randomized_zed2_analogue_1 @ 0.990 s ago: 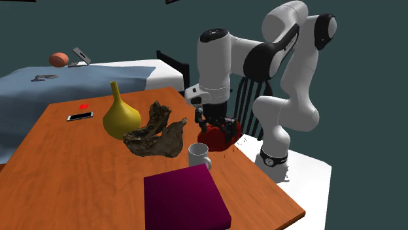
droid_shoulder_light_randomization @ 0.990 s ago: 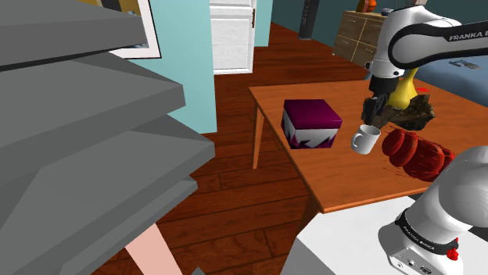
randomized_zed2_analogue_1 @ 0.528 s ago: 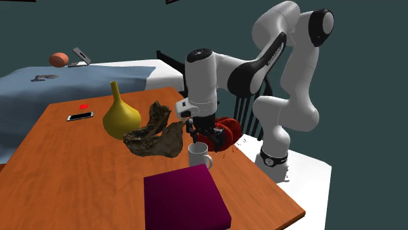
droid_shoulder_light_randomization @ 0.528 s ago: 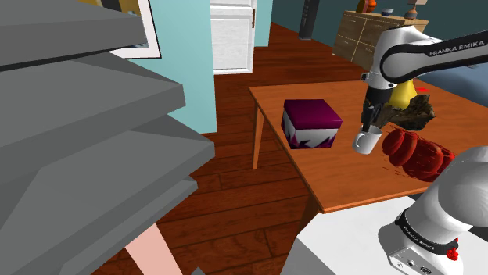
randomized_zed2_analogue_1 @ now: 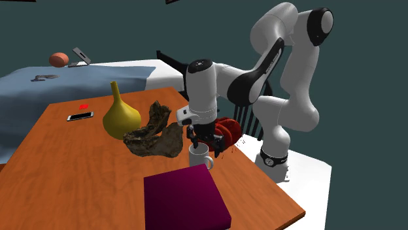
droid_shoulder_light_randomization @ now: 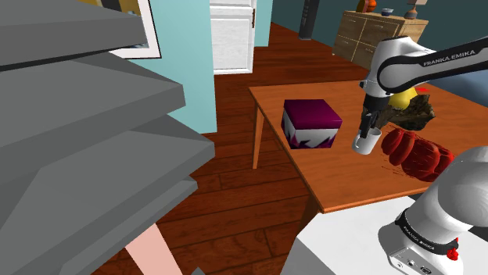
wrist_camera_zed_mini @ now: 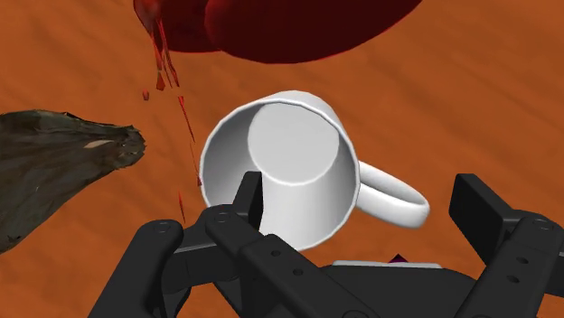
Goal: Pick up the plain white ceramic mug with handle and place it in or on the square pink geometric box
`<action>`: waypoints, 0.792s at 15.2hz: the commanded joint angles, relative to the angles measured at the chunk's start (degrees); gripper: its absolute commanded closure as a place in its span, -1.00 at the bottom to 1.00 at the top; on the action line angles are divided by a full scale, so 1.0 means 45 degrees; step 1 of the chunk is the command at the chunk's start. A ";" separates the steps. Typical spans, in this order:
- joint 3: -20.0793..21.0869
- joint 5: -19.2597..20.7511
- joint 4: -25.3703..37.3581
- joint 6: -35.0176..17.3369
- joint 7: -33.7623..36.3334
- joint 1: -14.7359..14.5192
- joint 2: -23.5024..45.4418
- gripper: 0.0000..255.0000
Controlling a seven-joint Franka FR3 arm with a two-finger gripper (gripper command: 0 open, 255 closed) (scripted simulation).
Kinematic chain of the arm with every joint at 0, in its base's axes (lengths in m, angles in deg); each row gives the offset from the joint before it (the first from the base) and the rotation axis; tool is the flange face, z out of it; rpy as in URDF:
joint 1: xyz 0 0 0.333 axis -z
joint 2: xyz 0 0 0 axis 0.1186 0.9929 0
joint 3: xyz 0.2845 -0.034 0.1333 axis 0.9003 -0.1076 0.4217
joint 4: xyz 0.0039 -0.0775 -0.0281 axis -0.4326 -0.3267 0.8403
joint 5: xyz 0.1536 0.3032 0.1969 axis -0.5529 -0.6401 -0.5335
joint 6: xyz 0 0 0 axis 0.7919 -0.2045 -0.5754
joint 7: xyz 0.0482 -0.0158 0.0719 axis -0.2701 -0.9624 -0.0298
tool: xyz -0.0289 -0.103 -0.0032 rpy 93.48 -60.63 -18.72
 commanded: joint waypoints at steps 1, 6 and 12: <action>-0.0008 0.0007 -0.0020 -0.0020 0.0000 0.0006 0.0004 -1.00; -0.0006 0.0007 -0.0021 -0.0020 0.0001 0.0006 0.0003 1.00; -0.0007 0.0007 -0.0021 -0.0020 0.0001 0.0006 0.0003 1.00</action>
